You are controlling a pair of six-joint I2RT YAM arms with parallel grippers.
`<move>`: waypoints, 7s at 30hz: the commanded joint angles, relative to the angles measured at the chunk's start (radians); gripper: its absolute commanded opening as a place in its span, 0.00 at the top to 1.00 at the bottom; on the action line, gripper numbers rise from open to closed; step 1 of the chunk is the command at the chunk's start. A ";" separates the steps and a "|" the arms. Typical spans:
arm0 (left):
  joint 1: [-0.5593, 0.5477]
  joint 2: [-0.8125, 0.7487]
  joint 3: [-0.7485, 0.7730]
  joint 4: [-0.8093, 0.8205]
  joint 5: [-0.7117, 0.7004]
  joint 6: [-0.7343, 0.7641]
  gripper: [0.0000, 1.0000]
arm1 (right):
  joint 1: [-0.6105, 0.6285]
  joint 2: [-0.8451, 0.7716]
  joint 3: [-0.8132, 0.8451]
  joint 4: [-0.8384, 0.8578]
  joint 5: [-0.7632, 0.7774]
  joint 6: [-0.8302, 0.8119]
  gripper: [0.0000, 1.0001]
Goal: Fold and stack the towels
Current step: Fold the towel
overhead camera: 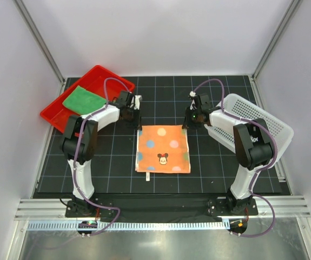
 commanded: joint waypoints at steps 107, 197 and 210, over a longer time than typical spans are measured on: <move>-0.099 -0.473 -0.442 0.108 -0.018 -0.211 0.52 | 0.280 -0.263 -0.135 -0.209 0.346 0.223 0.66; -0.150 -0.514 -0.312 -0.035 -0.015 -0.326 1.00 | 0.277 -0.446 -0.110 -0.350 0.438 0.166 0.99; -0.150 -0.437 -0.470 0.051 0.005 -0.319 1.00 | 0.277 -0.378 -0.278 -0.204 0.346 0.273 0.77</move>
